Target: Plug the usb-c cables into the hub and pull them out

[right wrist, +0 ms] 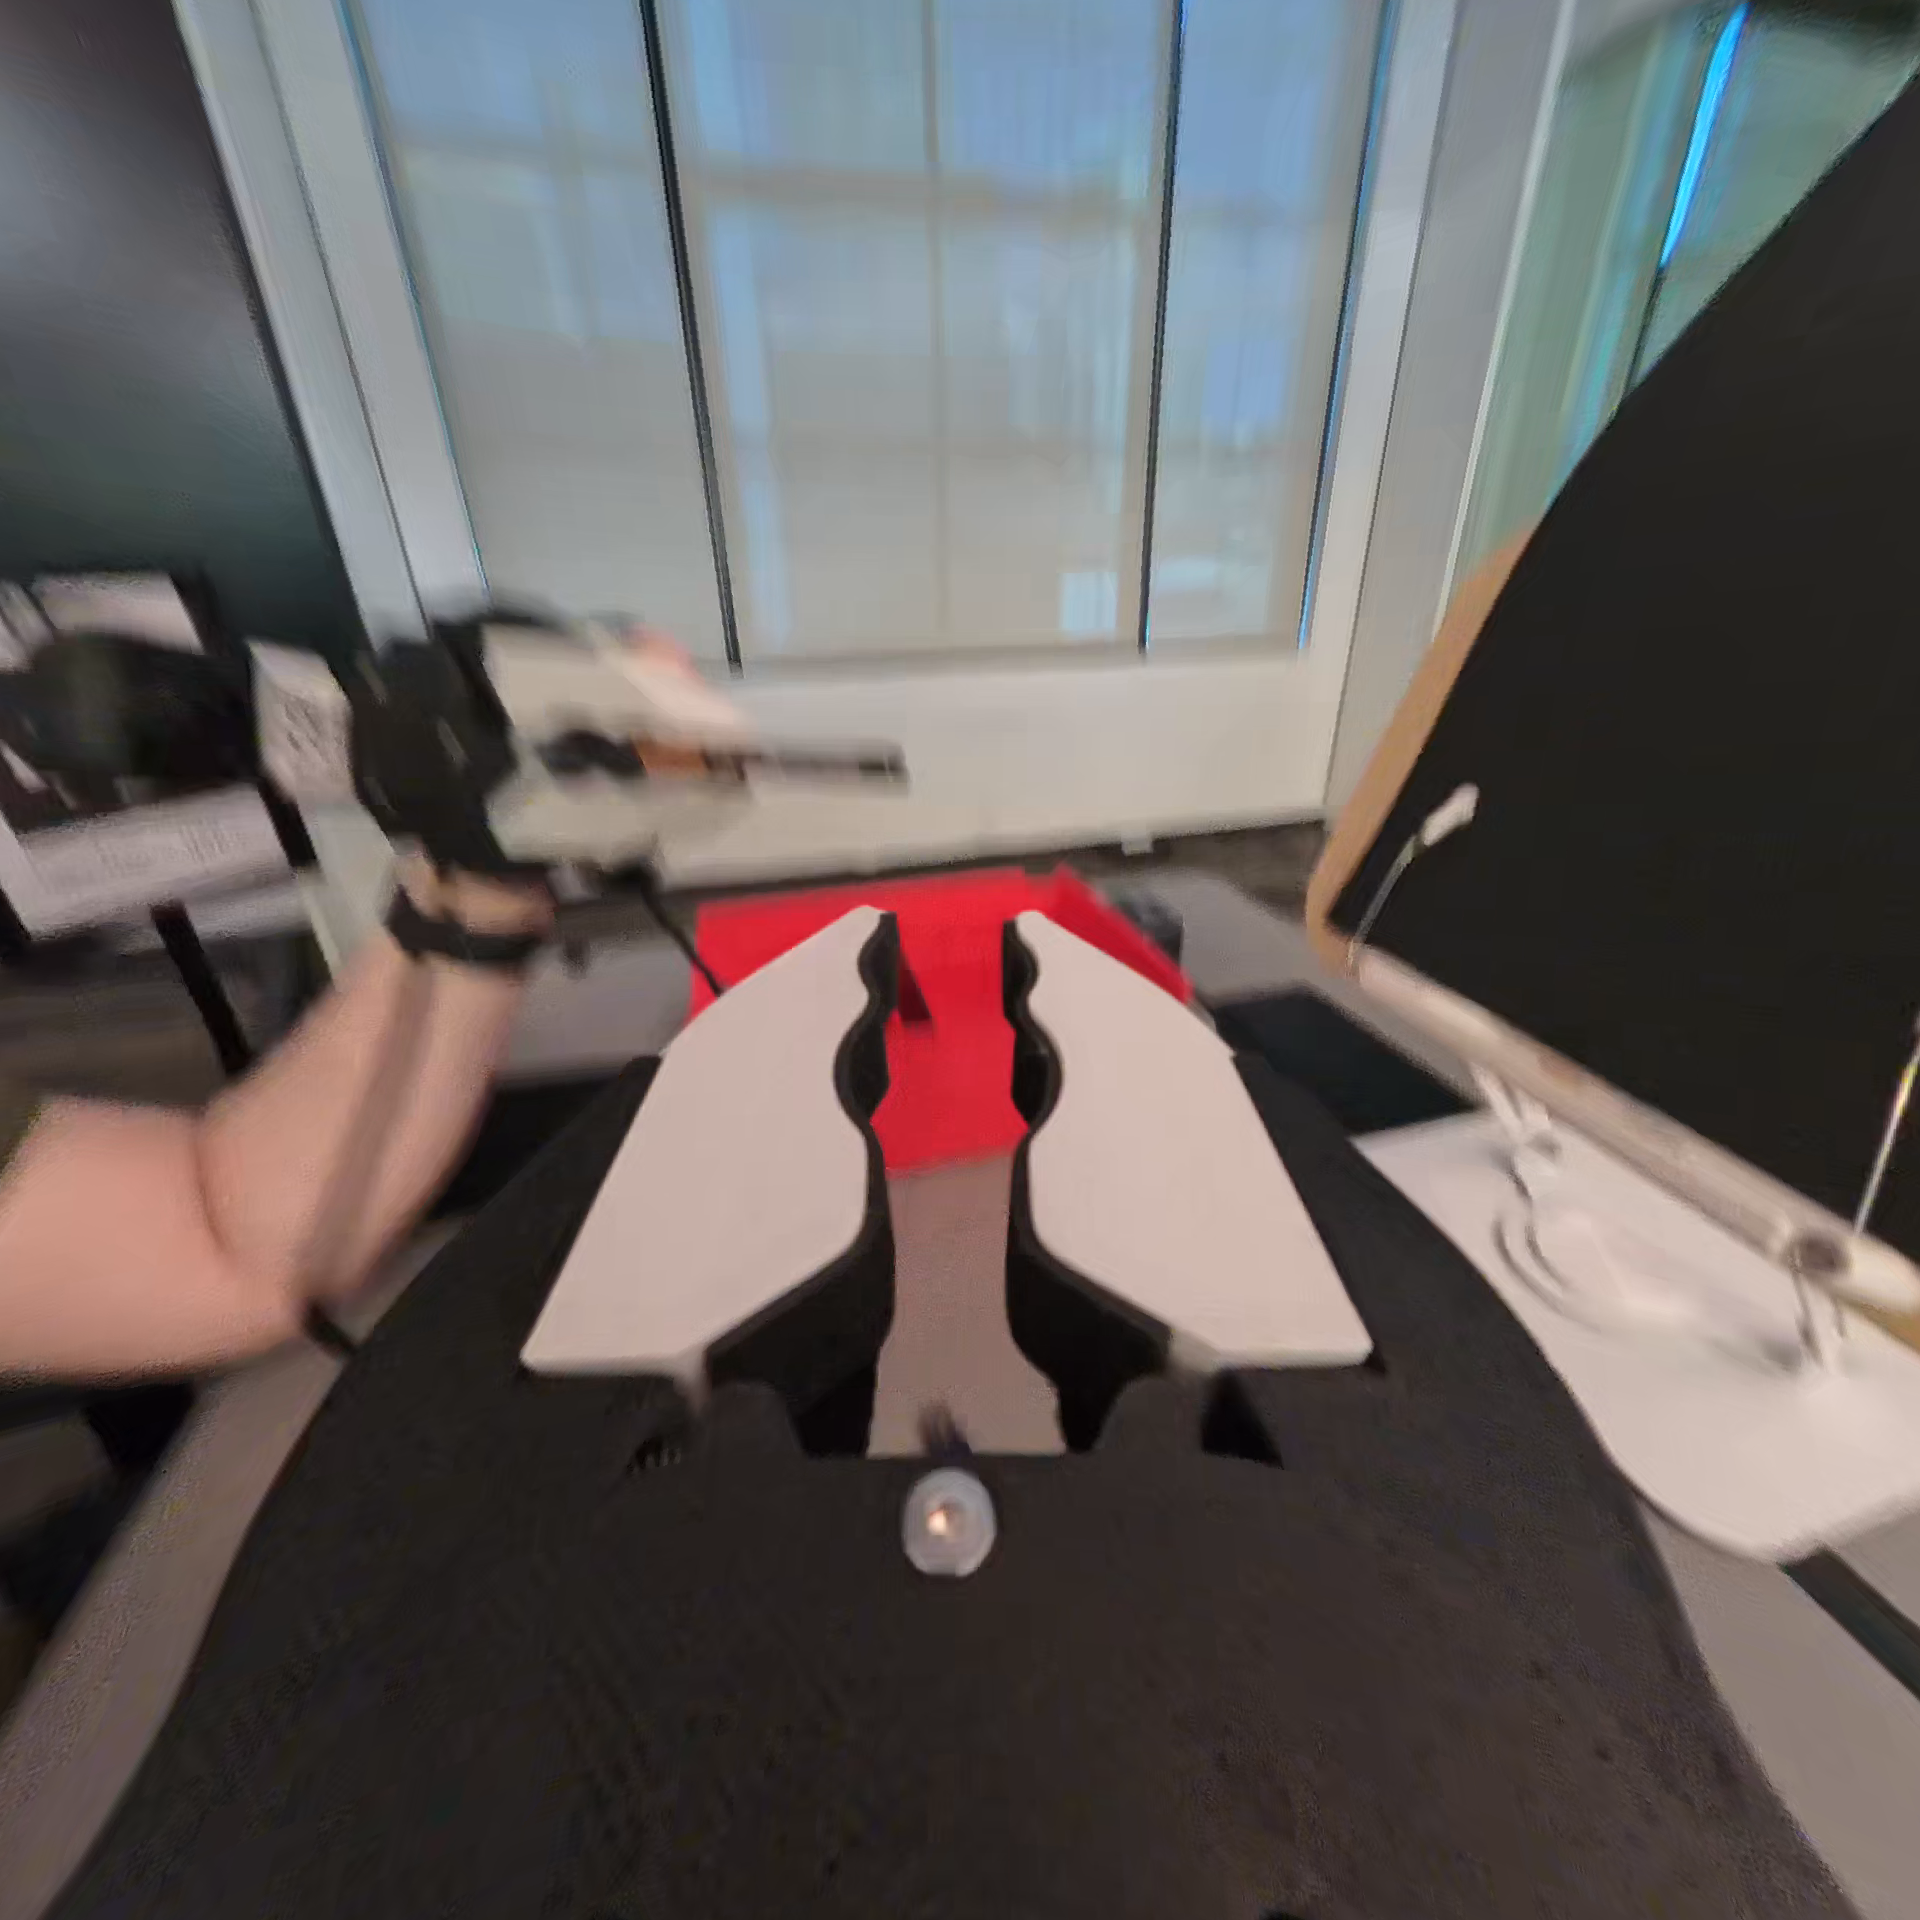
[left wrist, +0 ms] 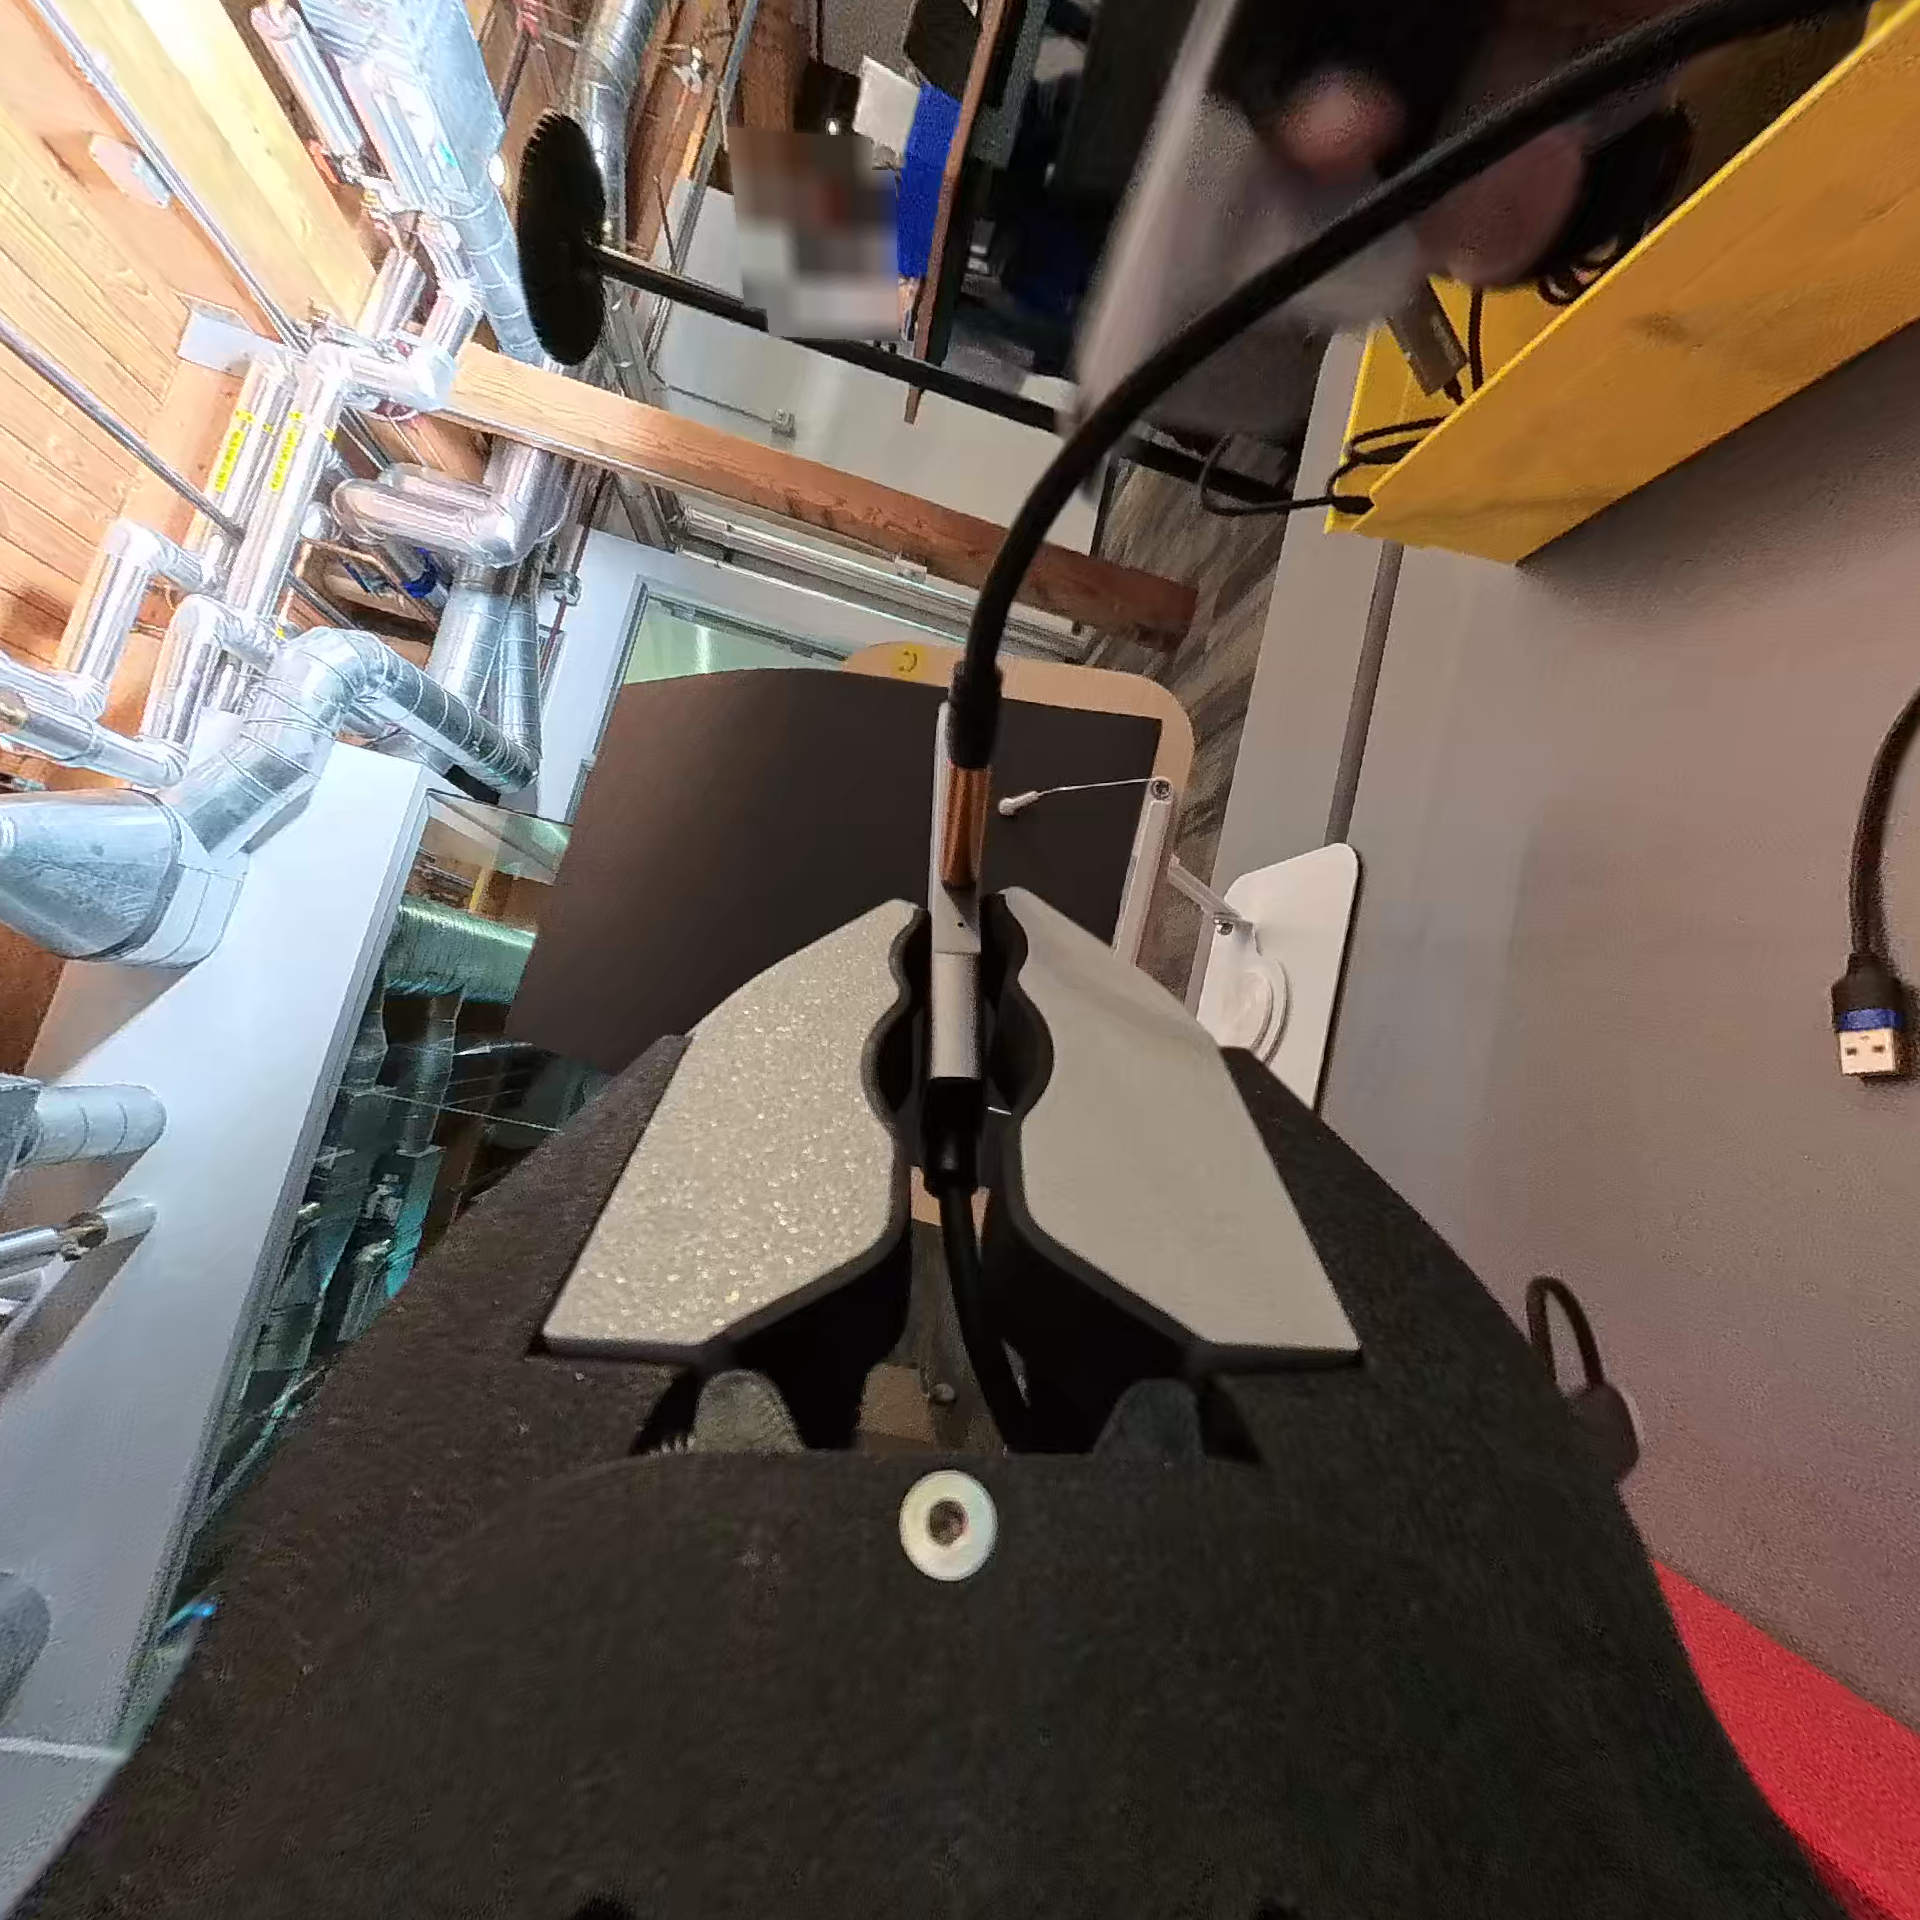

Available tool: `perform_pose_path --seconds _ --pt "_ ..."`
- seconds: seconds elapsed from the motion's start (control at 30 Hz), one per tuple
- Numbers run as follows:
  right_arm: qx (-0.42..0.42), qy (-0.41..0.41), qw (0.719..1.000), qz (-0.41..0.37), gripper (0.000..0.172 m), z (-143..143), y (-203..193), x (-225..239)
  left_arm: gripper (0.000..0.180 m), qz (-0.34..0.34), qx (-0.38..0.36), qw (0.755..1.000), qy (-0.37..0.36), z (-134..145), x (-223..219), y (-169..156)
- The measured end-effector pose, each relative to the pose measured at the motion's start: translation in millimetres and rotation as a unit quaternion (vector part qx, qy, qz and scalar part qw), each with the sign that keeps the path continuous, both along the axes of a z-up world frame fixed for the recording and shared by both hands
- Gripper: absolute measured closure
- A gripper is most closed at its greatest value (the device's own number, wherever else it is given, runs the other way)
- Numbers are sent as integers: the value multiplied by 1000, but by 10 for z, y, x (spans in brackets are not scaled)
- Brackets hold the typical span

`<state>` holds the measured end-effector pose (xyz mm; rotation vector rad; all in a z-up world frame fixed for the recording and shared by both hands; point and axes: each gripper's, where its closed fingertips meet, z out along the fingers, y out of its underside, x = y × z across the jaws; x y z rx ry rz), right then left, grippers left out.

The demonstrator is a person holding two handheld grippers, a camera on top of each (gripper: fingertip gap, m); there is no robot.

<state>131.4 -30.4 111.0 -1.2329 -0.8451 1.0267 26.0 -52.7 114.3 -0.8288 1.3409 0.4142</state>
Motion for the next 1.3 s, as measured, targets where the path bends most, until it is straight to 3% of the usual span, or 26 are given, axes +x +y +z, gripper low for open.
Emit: perform_pose_path --seconds 0.07,0.17,0.23,0.33,0.63,0.77,0.97,1.2,1.3 --pt "-2 -131 990 50 153 -497 -58 -243 172 -10 2 1000 -11 60 -53 -70" --pt "-33 -306 925 222 154 -1235 -581 -427 172 -26 -4 999 -24 116 -132 -167" --pt "-24 -376 885 275 153 -1574 -807 -474 172 -36 -10 999 -35 151 -203 -216" --pt "-13 -426 847 319 153 -1889 -1025 -534 172 -29 -15 998 -49 187 -357 -234" --pt "139 -480 831 244 156 -2245 -982 -604 172 -40 -21 997 -60 218 -437 -293" --pt "154 -508 813 240 154 -2426 -1100 -497 172 -49 -21 997 -56 214 -371 -313" --pt "190 -518 812 191 154 -2485 -1054 -388 172 -60 -19 997 -55 225 -268 -327" --pt "155 -541 800 206 166 -2639 -1055 -283 172 -51 -21 997 -48 196 -256 -284" --pt "159 -540 803 196 163 -2699 -1014 -333 172 -55 -21 997 -53 212 -269 -299"
